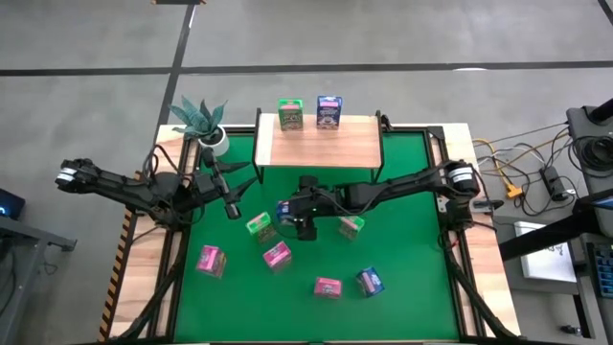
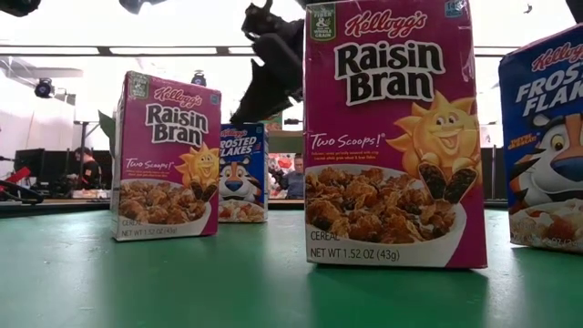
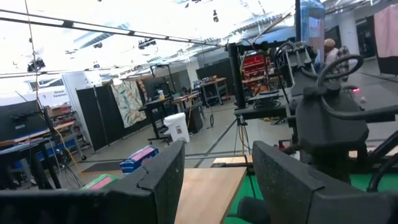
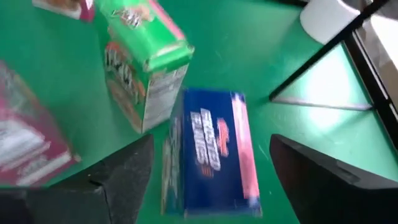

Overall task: Stack cereal on shelf
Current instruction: Put the top blue cereal box on the shelf aligned with the other blue cereal box

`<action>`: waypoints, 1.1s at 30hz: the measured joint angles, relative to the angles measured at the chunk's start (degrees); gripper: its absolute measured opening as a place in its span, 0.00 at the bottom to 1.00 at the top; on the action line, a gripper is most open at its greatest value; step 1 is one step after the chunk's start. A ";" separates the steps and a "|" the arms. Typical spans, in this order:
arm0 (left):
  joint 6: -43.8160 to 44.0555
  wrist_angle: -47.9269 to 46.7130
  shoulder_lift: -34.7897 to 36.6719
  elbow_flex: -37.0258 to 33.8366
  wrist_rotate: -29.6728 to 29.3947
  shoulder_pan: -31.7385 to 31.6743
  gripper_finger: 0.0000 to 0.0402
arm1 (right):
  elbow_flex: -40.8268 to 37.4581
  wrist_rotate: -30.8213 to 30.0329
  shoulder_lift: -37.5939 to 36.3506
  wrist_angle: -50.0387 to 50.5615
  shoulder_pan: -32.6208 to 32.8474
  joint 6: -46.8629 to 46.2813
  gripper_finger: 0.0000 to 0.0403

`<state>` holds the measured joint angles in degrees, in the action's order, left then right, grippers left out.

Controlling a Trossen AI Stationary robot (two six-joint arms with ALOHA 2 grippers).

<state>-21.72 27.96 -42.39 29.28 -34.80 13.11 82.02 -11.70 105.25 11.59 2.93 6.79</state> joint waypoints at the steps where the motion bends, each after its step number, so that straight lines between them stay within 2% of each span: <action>1: -0.02 0.18 -0.13 0.00 0.24 0.02 0.43 | 0.34 -0.30 0.23 1.27 -0.20 -0.02 0.78; 11: -0.10 0.11 0.02 0.00 1.31 0.02 0.43 | 1.18 -0.33 0.81 3.52 -1.15 -0.31 0.74; 27: -0.10 0.11 0.07 0.00 1.37 0.02 0.43 | 1.16 1.85 1.44 4.44 -1.10 -1.20 0.49; 33: -0.08 0.13 0.07 0.00 1.40 0.02 0.43 | 1.14 1.86 1.05 4.46 -1.10 -1.22 0.43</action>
<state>-21.80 28.09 -42.33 29.28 -33.41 13.13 83.15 -9.85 106.30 16.06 1.83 5.56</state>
